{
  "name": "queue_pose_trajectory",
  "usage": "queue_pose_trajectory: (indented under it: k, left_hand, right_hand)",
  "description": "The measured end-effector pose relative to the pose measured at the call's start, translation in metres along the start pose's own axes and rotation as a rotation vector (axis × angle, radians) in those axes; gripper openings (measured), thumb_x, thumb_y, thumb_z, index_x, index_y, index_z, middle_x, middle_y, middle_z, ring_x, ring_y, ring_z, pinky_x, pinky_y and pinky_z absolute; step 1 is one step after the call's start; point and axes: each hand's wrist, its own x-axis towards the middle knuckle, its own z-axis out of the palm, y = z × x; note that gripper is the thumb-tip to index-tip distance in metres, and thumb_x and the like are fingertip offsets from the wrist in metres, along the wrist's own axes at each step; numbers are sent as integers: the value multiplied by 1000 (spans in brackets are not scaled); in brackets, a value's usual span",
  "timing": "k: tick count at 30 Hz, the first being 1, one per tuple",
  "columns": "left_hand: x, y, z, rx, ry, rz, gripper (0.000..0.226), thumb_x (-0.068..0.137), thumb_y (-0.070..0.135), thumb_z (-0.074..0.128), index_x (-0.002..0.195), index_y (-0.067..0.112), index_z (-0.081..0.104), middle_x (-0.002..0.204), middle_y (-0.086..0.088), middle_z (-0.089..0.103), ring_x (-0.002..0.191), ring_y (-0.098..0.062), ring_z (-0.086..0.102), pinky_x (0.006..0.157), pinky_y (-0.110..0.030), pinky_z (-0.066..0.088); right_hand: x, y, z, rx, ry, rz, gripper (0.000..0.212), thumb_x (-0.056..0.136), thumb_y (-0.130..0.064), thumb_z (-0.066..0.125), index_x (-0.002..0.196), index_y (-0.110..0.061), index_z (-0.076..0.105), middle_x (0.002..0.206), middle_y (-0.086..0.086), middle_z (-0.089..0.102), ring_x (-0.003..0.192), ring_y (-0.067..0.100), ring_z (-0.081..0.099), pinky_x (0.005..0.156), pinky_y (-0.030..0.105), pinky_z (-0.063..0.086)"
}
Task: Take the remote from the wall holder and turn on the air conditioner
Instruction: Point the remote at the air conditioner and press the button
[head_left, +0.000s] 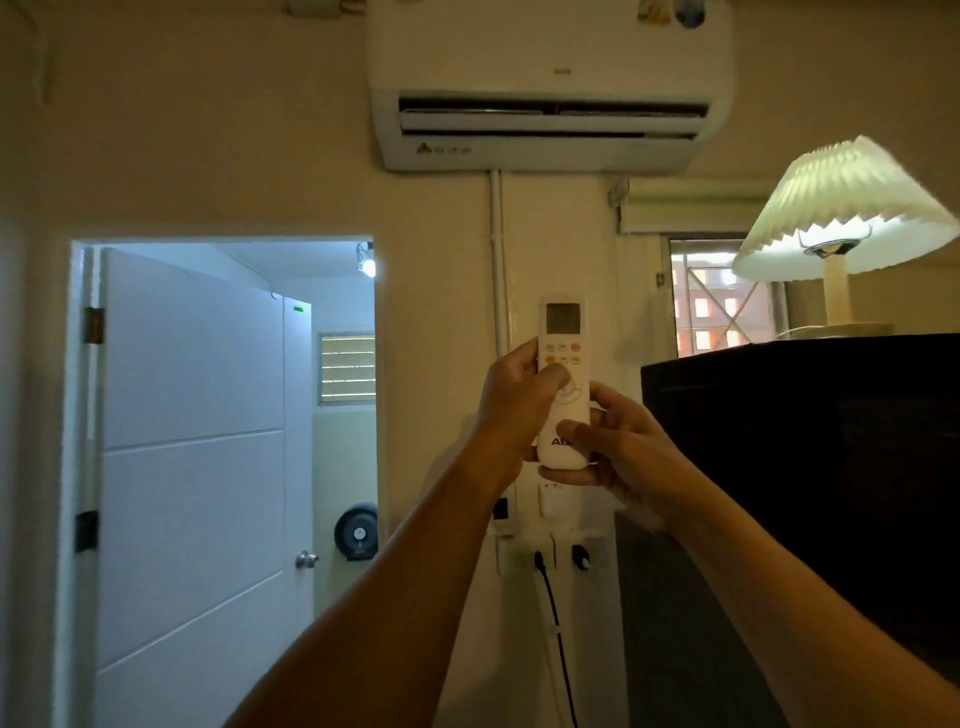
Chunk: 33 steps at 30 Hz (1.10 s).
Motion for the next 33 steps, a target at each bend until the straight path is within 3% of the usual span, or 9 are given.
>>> queue_pose_trajectory:
  k: [5,9,14,18,24,30,33]
  left_hand:
    - [-36,52,3,30,38,48,32,90,22,55,122,24,56,120,-3,66,89,-15,65,59,-21,57]
    - [-66,82,5,7,9,83,38,91,20,50,129,21,51,122,-7,66,98,-25,68,73,-37,61]
    - [-97,108,7,-68,-14,64,30,93,19,47,122,22,52,99,1,72,74,-10,72,60,-26,59]
    - [-120,129,19,-55,0,32,31,94,24,49,124,19,52,113,-10,70,91,-26,70,78,-46,60]
    - [-136,162,48,-33,16,68,32,92,27,53,123,24,52,118,-6,68,93,-23,70,70,-32,59]
    - [-136,189,81,-78,27,12,24,90,26,56,114,26,55,114,-7,69,90,-24,69,74,-37,60]
    - [-134,194,95,-72,37,-12,20,90,29,56,109,26,56,111,-7,70,80,-19,68,64,-29,57]
  right_hand:
    - [-43,-45,16,-99,-46,-39,41,93,-3,54,129,-22,48,110,8,73,99,36,71,75,45,61]
    - [-74,-73,32,-139,-54,-65,42,92,-2,56,127,-26,49,109,2,74,97,34,72,72,42,61]
    - [-112,-94,51,-125,-34,-66,45,91,-2,57,129,-26,49,114,4,71,100,30,71,70,39,61]
    - [-141,-111,57,-187,15,-58,46,91,-2,57,131,-22,48,115,5,69,101,26,70,69,37,61]
    - [-171,-143,44,-205,44,-74,40,91,-4,57,124,-26,53,105,-1,75,98,25,72,69,37,61]
    - [-186,-174,20,-120,27,-45,36,91,-3,55,121,-23,56,109,5,73,100,30,71,67,37,61]
    - [-192,-182,10,-114,34,-32,35,90,-4,56,120,-23,57,110,6,73,99,29,71,68,39,61]
